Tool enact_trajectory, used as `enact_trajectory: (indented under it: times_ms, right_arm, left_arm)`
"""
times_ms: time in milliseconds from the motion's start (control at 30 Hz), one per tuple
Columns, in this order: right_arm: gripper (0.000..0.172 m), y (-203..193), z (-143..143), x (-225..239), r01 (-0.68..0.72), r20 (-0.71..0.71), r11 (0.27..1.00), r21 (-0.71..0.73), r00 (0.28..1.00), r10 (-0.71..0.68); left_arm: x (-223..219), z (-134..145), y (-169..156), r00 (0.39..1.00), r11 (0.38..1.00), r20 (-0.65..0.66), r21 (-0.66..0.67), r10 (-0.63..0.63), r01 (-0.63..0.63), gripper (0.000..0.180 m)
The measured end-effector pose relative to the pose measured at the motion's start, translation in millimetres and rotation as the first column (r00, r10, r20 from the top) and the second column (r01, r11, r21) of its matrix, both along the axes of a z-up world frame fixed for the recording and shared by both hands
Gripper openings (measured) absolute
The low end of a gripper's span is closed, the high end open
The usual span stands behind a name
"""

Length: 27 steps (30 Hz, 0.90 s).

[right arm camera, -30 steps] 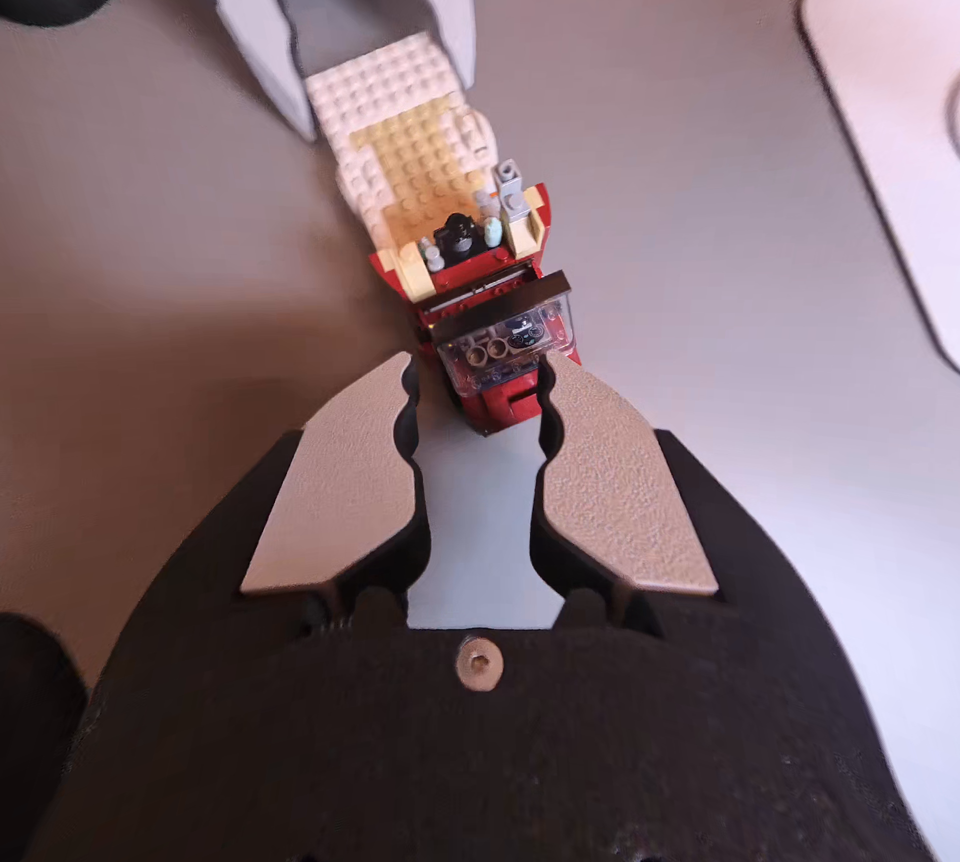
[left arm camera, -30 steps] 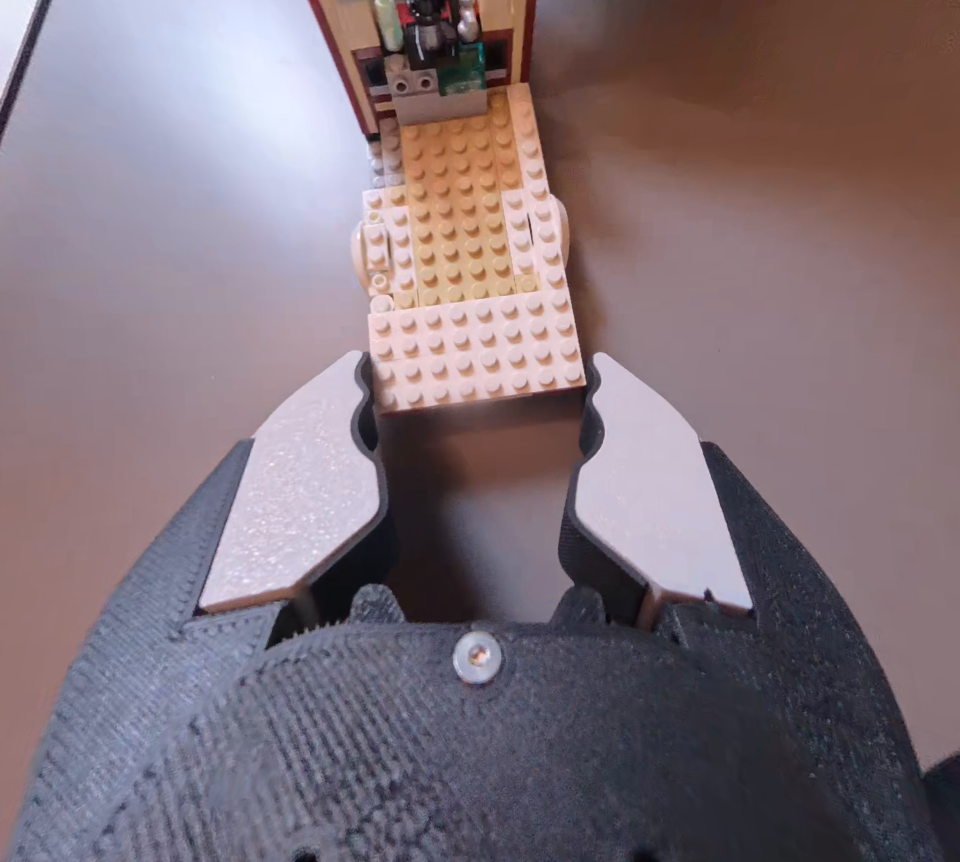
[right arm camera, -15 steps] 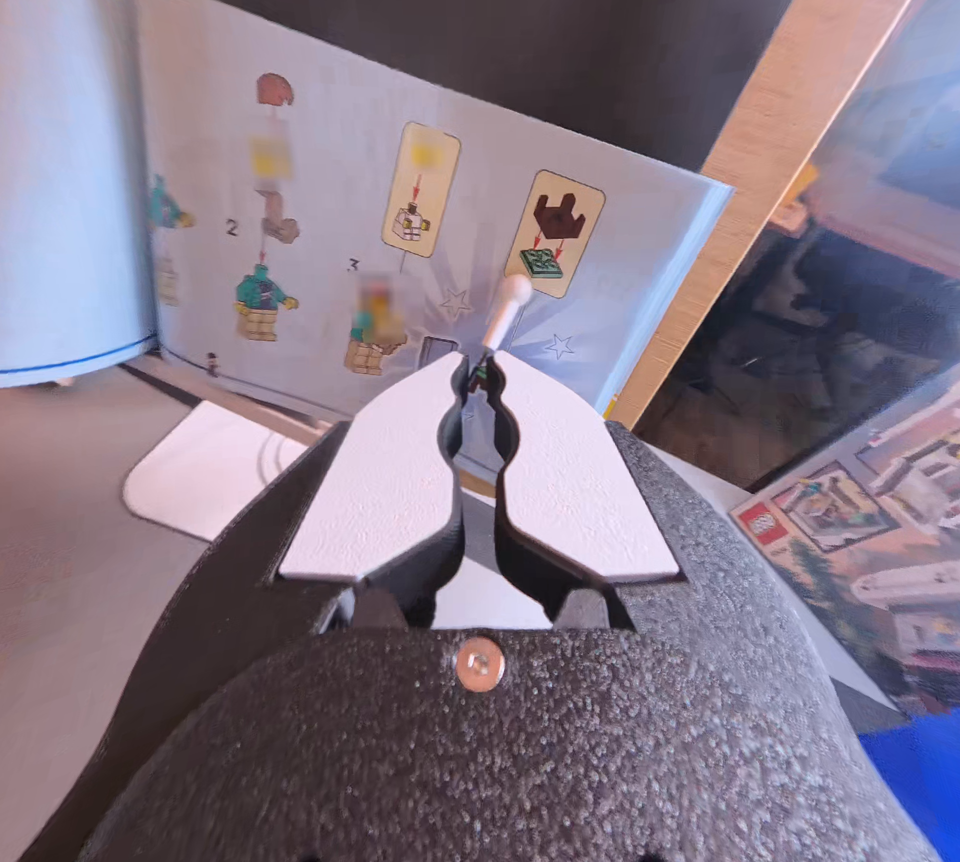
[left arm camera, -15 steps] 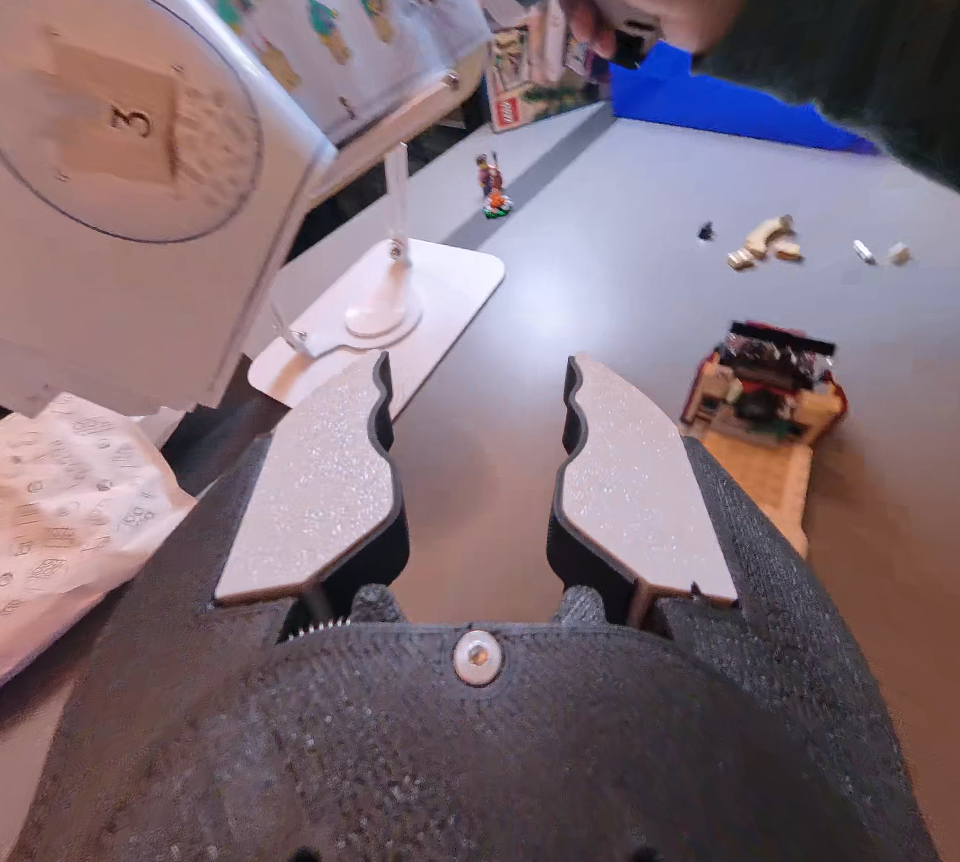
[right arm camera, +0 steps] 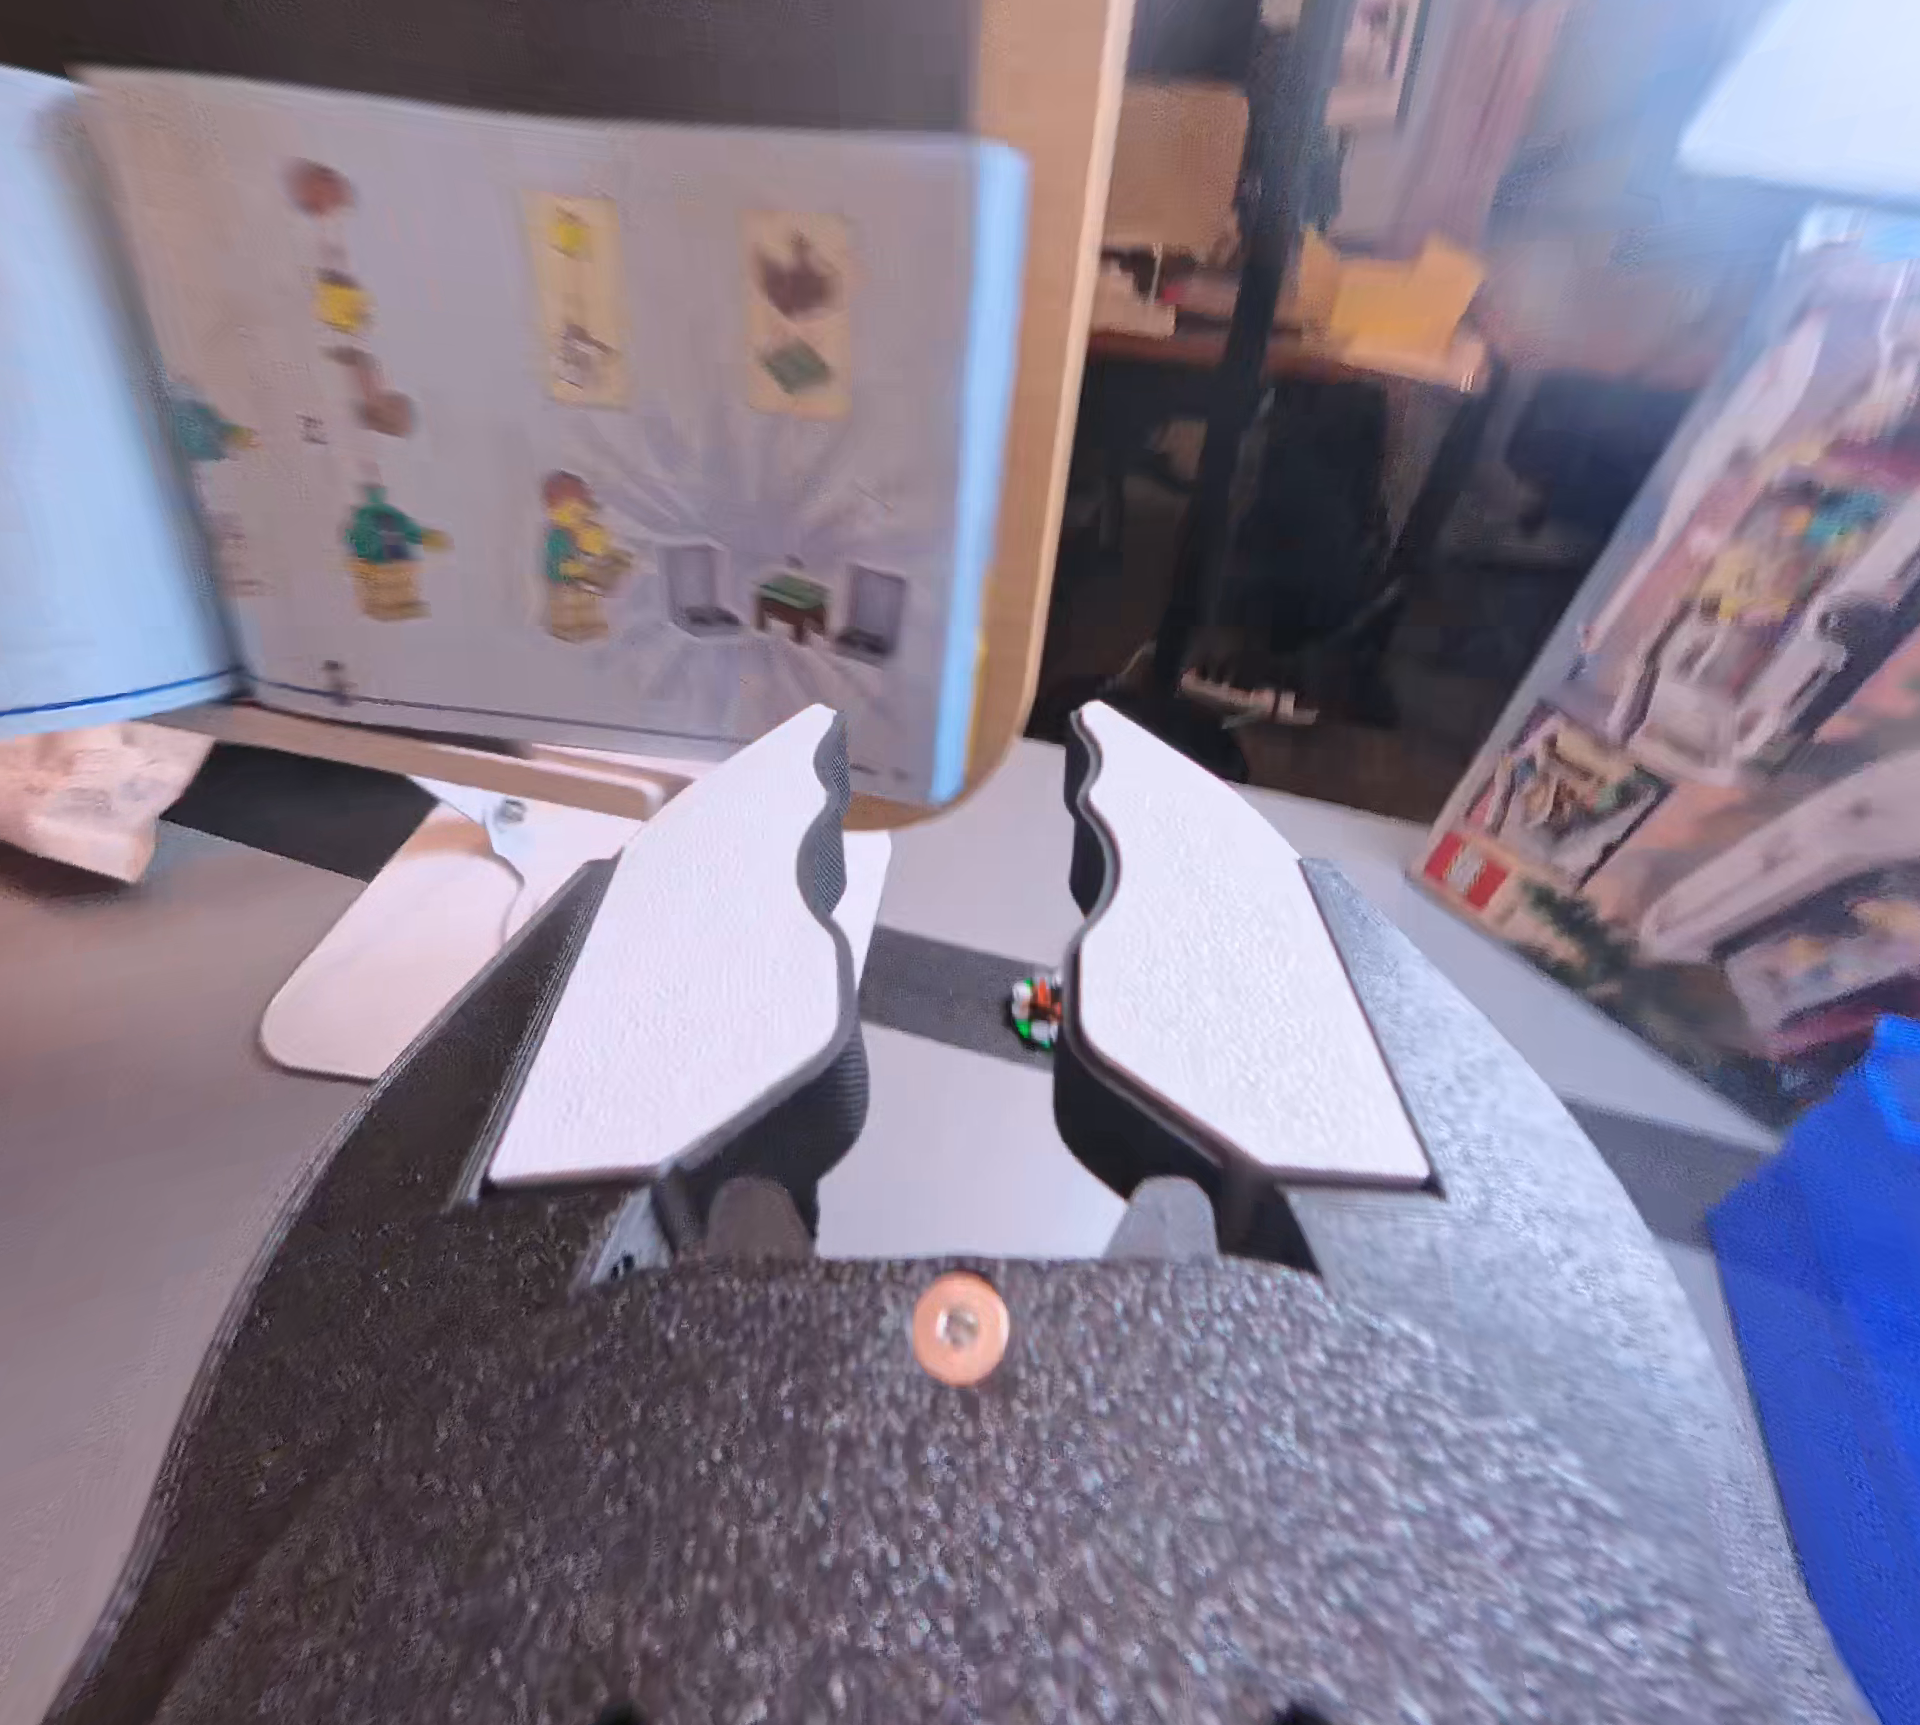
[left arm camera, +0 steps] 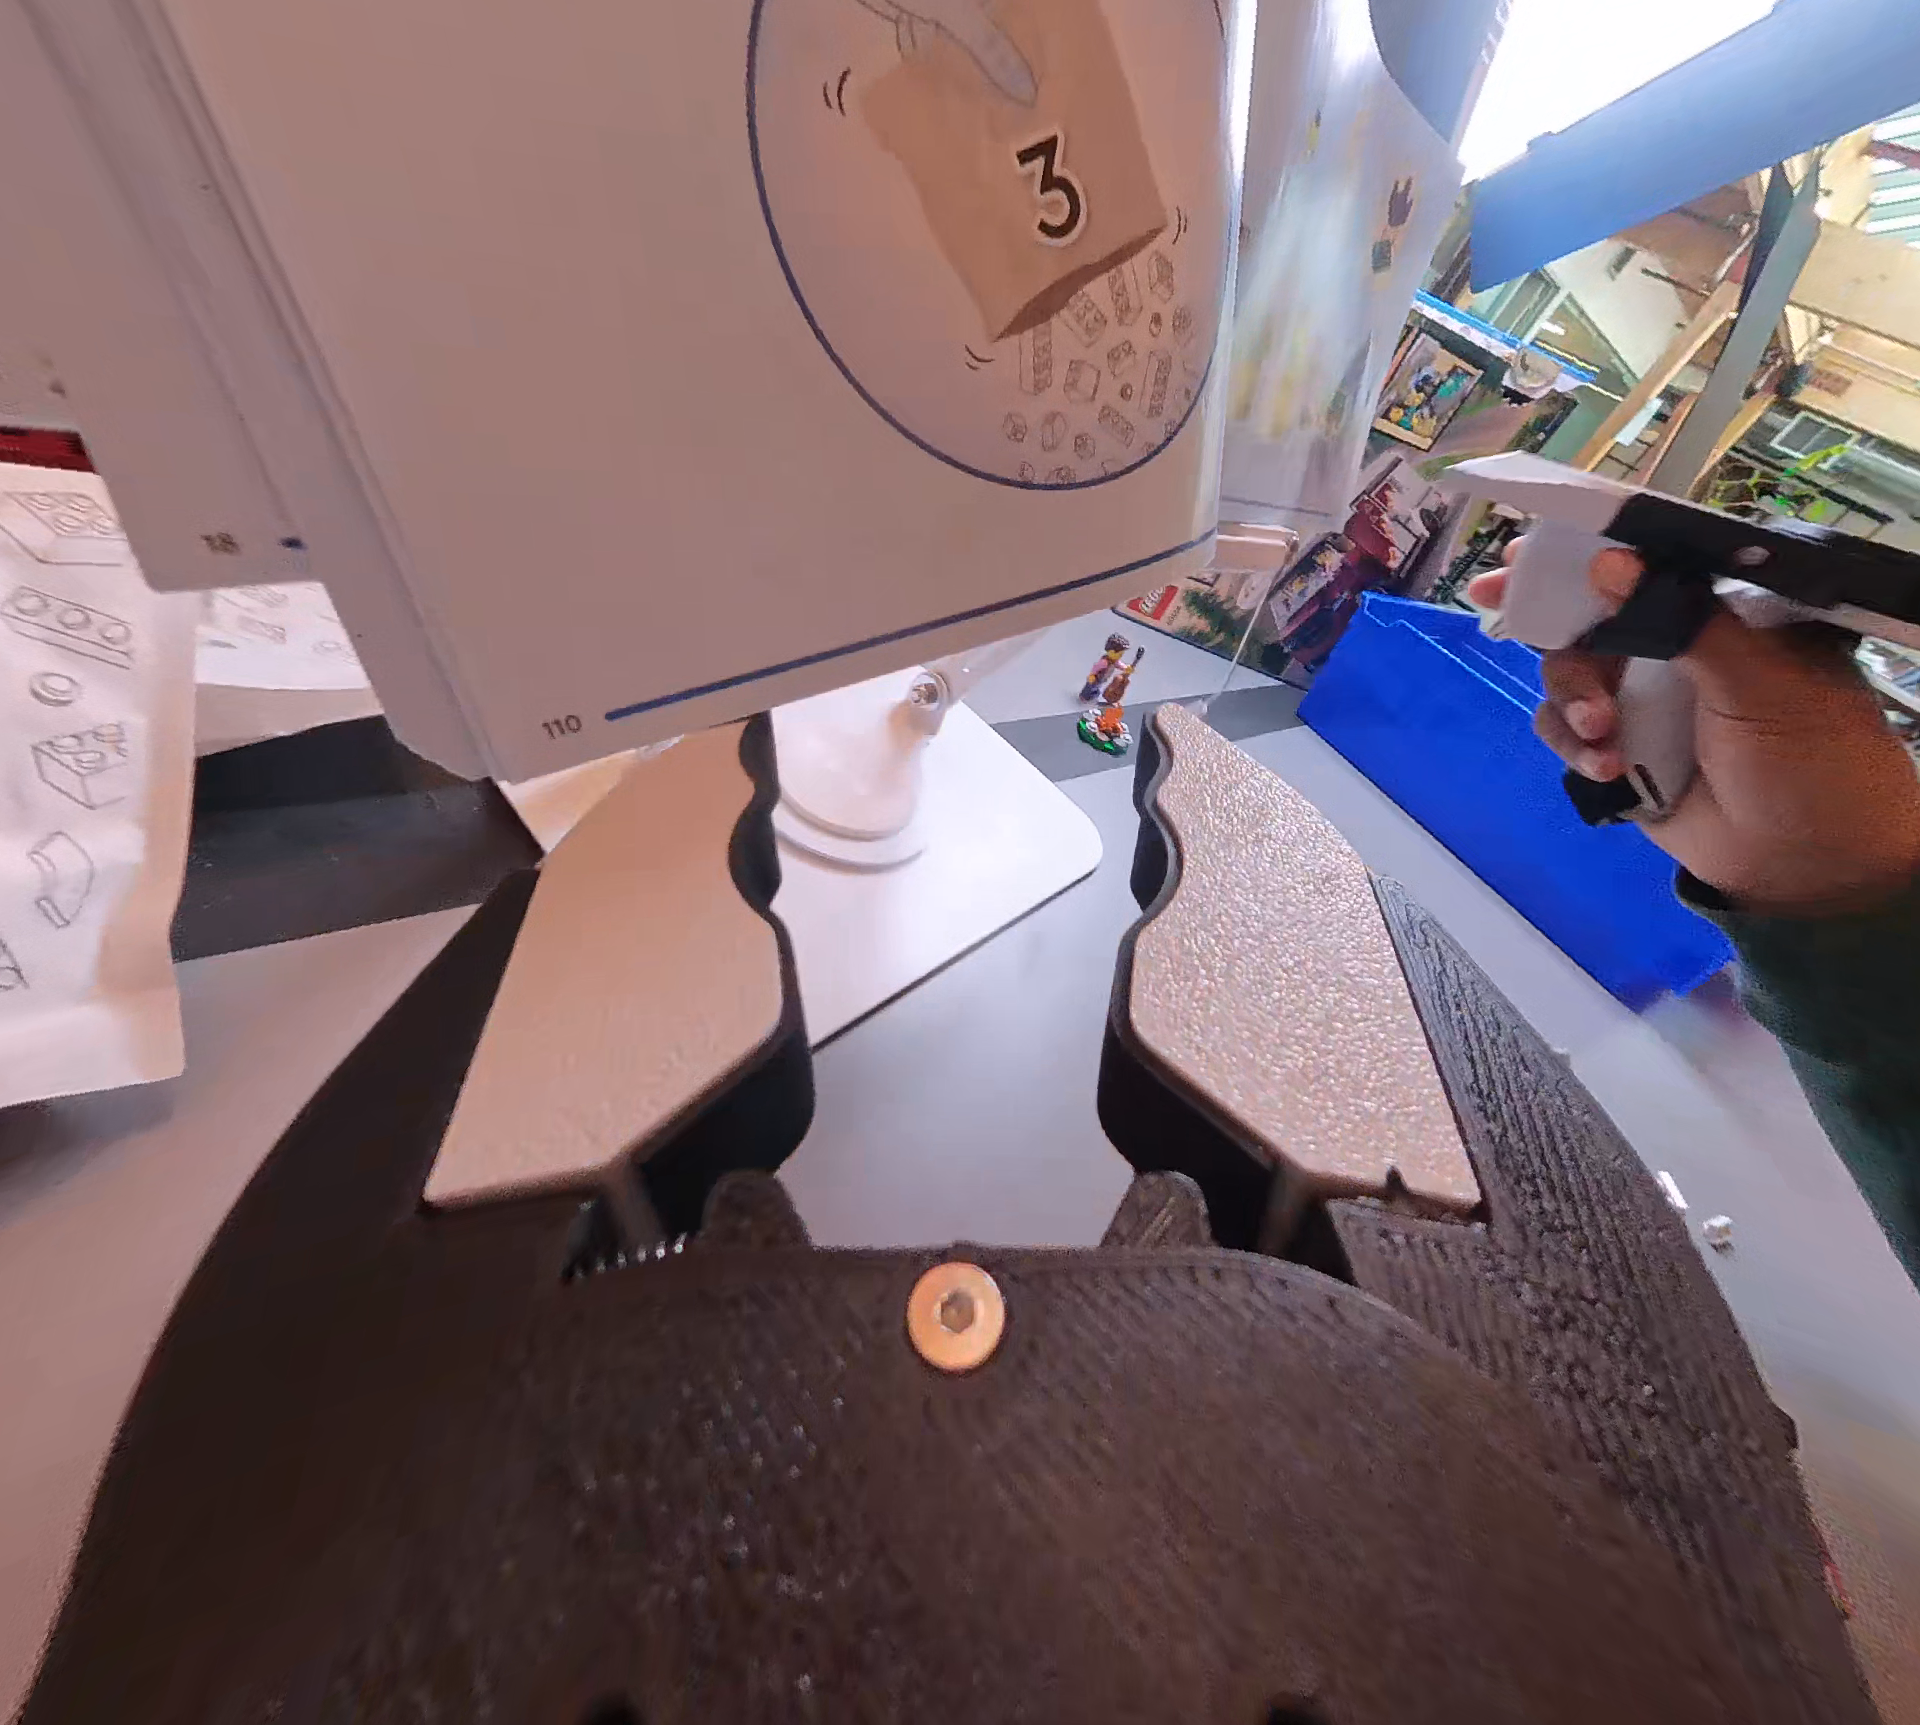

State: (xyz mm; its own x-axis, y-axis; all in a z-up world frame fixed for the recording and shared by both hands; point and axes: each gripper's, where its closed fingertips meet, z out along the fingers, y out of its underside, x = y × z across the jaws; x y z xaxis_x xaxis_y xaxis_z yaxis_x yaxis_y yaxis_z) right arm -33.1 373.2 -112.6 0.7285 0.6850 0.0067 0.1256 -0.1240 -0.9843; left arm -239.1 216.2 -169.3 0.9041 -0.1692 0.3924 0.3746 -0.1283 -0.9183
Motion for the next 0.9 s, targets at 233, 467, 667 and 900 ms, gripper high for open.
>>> enact_trajectory:
  times_ms: [233,467,667,900]
  right_arm:
    - [0.066,-113,16,-133,-0.349,0.232,0.918,0.188,0.924,0.303]
    - [0.055,-99,19,-204,-0.241,0.328,0.936,0.256,0.933,0.151]
    - [0.011,-90,28,-187,-0.208,0.241,0.925,0.319,0.961,0.133]
    - [0.009,-79,23,-167,-0.284,0.107,0.937,0.202,0.958,0.267]
  left_arm:
    - [-16,6,-2,0.996,0.996,-0.060,0.053,0.070,-0.067,0.065]
    - [-16,15,-9,0.987,0.992,-0.130,0.100,0.093,-0.080,0.062]
    - [-27,34,-19,0.961,0.976,-0.215,0.168,0.176,-0.141,0.059]
    - [-24,60,-11,0.943,0.973,-0.285,0.201,0.170,-0.115,0.065]
